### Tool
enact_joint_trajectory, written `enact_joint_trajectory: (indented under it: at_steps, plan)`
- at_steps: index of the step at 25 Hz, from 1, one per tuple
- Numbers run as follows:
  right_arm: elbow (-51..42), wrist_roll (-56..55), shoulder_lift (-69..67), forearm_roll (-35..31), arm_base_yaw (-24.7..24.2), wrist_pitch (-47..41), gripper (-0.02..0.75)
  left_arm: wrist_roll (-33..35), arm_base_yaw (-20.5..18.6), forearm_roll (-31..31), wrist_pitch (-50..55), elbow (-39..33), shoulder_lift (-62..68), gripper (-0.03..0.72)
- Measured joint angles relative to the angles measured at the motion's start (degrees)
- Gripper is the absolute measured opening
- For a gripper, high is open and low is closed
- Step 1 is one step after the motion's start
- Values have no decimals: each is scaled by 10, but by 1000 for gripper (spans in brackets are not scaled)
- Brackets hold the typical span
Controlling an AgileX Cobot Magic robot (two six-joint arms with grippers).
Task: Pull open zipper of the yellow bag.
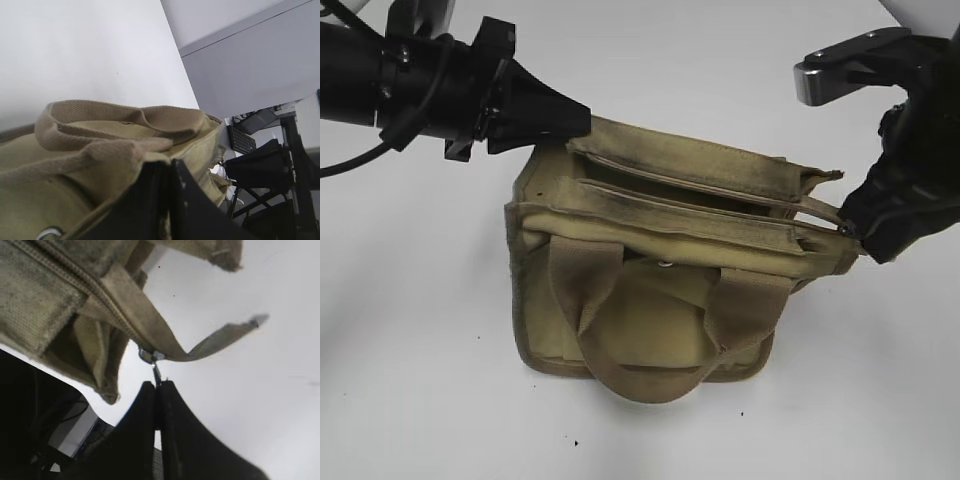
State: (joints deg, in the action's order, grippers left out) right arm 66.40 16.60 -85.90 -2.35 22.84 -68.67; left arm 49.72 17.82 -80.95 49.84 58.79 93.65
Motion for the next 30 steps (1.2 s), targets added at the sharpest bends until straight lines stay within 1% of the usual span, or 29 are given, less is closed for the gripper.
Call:
enact_joint_trajectory:
  at_steps: [2, 3, 4, 5, 6, 8, 10, 11, 12, 14, 17, 19, 23, 25, 28, 30]
  plan:
    - [0, -5, 0, -15, 0, -1, 15, 0, 0, 0, 1, 0, 0, 24]
    - [0, -10, 2, -22, -1, -1, 45, 0, 0, 0, 1, 0, 0, 35]
    - [0, -18, 4, -29, -1, -1, 96, 0, 0, -1, 3, 0, 0, 59]
    - [0, -28, 9, -34, -1, 0, 168, 0, 0, 0, 6, 0, -1, 92]
    - [0, -39, 16, -36, -1, 0, 242, 0, 0, -1, 10, 0, -1, 147]
    - [0, -54, 35, -37, -1, 0, 438, 0, -3, 6, 15, 1, -7, 292]
    - [0, -61, 63, -38, -1, 0, 577, 0, -7, 23, 17, 2, -25, 417]
    - [-1, -62, 76, -38, -1, 0, 610, 0, -12, 33, 18, 3, -40, 456]
    - [-4, -63, 93, -38, -1, 0, 622, 0, -18, 50, 20, 5, -58, 488]
    - [-16, -64, 127, -39, -1, 0, 617, -6, -31, 92, 21, 5, -98, 511]
    - [-51, -72, 187, -39, -1, 0, 599, -51, -50, 193, 35, 5, -176, 524]
    - [-83, -78, 226, -40, -1, 0, 593, -108, -57, 285, 36, 5, -229, 526]
    - [-160, -93, 311, -40, -1, -1, 592, -261, -59, 512, 52, -3, -346, 528]
    - [-199, -97, 354, -40, -1, -1, 592, -331, -59, 595, 66, -21, -403, 528]
    - [-245, -98, 440, -40, -1, -2, 592, -392, -59, 679, 92, -61, -509, 528]
    - [-268, -99, 487, -40, -1, -2, 592, -412, -59, 708, 111, -96, -571, 528]
